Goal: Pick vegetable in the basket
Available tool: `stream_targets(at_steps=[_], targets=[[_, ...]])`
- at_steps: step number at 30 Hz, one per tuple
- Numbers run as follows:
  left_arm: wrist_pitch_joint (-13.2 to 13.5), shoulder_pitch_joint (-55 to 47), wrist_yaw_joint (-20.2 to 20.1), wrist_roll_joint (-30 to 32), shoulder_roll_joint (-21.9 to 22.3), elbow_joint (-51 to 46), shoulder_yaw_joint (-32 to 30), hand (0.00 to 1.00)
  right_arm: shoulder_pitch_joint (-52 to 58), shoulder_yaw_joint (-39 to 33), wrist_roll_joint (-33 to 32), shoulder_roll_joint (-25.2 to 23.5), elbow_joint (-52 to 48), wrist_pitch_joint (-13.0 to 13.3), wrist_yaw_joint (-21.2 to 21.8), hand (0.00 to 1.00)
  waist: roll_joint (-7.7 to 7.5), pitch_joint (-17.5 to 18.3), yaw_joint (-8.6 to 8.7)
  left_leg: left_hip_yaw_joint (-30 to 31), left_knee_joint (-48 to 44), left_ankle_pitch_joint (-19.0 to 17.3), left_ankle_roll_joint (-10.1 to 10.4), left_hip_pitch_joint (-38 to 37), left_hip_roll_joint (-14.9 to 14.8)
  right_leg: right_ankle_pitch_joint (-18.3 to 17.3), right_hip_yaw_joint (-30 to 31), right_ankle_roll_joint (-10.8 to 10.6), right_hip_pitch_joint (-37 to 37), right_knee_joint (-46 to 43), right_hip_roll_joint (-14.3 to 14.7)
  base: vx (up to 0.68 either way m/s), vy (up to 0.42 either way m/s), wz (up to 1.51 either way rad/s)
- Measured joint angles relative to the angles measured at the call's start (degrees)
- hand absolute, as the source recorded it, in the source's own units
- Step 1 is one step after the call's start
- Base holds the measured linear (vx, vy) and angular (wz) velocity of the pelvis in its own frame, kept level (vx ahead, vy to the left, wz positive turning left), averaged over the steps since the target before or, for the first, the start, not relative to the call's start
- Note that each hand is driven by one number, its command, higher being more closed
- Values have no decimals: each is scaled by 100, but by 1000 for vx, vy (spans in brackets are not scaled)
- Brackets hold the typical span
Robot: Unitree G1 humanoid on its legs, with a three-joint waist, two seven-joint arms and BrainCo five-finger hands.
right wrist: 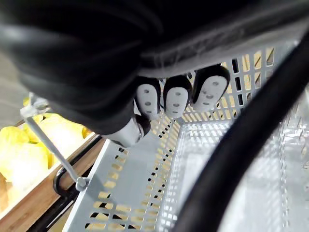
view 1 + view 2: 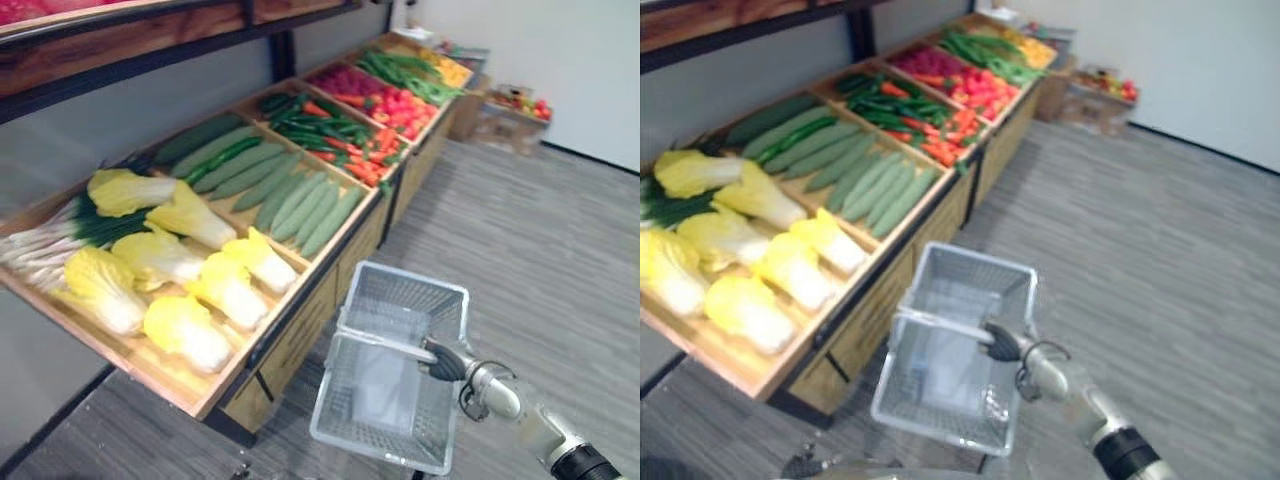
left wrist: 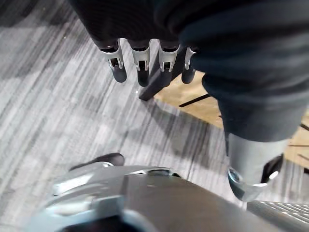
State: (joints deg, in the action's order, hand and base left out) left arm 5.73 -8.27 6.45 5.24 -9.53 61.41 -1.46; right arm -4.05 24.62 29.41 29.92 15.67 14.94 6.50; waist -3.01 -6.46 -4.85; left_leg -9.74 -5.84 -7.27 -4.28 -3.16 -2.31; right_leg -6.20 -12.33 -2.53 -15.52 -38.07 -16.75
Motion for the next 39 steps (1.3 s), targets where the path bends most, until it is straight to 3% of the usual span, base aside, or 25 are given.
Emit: stream_targets(at_steps=[1,2,4,7,8,9,10,11,12,13,15,18,19,20,21,23,24,30,35,39], targets=[[11,4,0,0,19,0,-6,0,-17,-2,0,-1,38,0,0,100,34,-3,-2,85,-31,-6,14,0,-76,28,174,-41,-6,425,48,351,-334,96],[26,2,0,3,38,14,-34,0,-26,-18,-1,-7,71,0,-1,100,84,35,-11,353,-43,-53,203,3,-255,176,870,-167,-62,1218,194,277,-343,91],[31,-9,-1,3,24,31,-60,0,-23,-66,-2,-22,71,-1,-2,100,84,47,-16,696,-73,-260,524,13,-423,364,1564,-259,-158,1537,231,271,-408,90],[27,-29,3,1,-113,197,-115,0,190,-192,-1,-165,64,6,1,100,-91,148,-18,1533,-518,-766,1065,313,-678,438,2494,-291,-113,1903,256,237,-586,123],[30,-52,6,-5,-220,212,-124,0,341,-215,-2,-169,30,6,7,100,-208,221,-8,1901,-577,-883,1296,452,-750,428,2699,-524,33,1966,281,155,-594,124],[21,-5,6,-5,-246,233,-111,0,438,-290,-1,-158,34,-4,17,100,-217,292,-8,2112,-577,-900,1409,505,-845,70,2689,-889,174,1943,352,176,-723,155],[37,60,-1,-5,-138,240,-93,0,561,-452,0,-131,56,-73,35,100,-33,309,-17,2493,-505,-827,1480,613,-1096,-455,2411,-1192,300,1886,502,164,-666,143],[39,131,7,-17,95,309,-90,0,589,-571,-2,-21,70,-161,34,100,178,254,-21,2741,-502,-574,1501,710,-1263,-605,2045,-1062,289,1610,667,144,-610,134],[36,142,17,-20,146,345,-102,0,594,-633,-1,-15,71,-212,31,100,245,270,-20,2798,-478,-369,1503,752,-1289,-691,1880,-1000,290,1477,681,110,-559,120],[35,136,8,-22,120,357,-99,0,576,-693,-4,-4,71,-255,29,100,276,272,5,2826,-423,68,1665,777,-1308,-868,1576,-913,357,1224,682,78,-493,118],[37,109,59,-64,137,356,-120,0,580,-715,-9,71,78,-267,24,100,306,253,12,2963,-458,509,1661,810,-1384,-1009,1172,-725,577,1082,721,55,-417,102],[55,89,130,-289,160,300,-305,0,541,-704,-16,77,91,-281,23,100,219,242,2,2661,-708,1393,1190,1336,-1447,-1093,620,-573,826,1405,770,4,-339,76],[46,96,144,-295,133,250,-353,0,547,-672,-20,58,96,-280,23,100,150,162,33,2046,-616,1924,1038,1456,-1507,-1040,392,-486,932,1544,752,-13,-246,90],[35,88,157,-302,109,239,-383,0,617,-665,-26,58,100,-280,19,100,98,122,110,1216,-541,2154,844,1505,-1573,-989,98,-407,1100,1727,705,-23,-242,94],[24,95,168,-302,119,245,-400,0,661,-710,-28,56,101,-289,-6,100,78,104,139,740,-658,2027,822,1530,-1591,-967,-56,-370,1178,1796,675,-25,-172,92],[-28,53,193,-282,155,244,-332,0,831,-962,-38,27,100,-267,-60,100,241,74,324,-965,-1004,1307,845,1389,-1532,-912,-531,-356,1475,2038,635,-2,-58,100],[-43,64,192,-278,165,241,-324,0,904,-1046,-38,3,101,-269,-105,100,269,85,350,-1172,-919,1209,843,1371,-1494,-912,-634,-358,1482,2056,634,-2,27,87],[-92,4,180,-256,200,236,-345,0,1231,-1304,-18,-405,442,-297,-228,100,309,124,316,-1157,310,1224,923,974,-896,-653,-933,-662,1709,2501,441,27,110,33],[-91,43,165,-176,148,227,-231,0,1225,-1570,-13,-680,717,-292,-267,100,269,121,397,-957,1017,1597,831,875,-518,-482,-1165,-777,1770,2699,275,12,137,28],[-88,78,144,-170,54,228,-42,0,1200,-1798,-23,-983,1147,-304,-375,100,185,74,393,-849,1126,1648,834,769,-471,-476,-1217,-780,1838,2639,245,-14,37,13]])
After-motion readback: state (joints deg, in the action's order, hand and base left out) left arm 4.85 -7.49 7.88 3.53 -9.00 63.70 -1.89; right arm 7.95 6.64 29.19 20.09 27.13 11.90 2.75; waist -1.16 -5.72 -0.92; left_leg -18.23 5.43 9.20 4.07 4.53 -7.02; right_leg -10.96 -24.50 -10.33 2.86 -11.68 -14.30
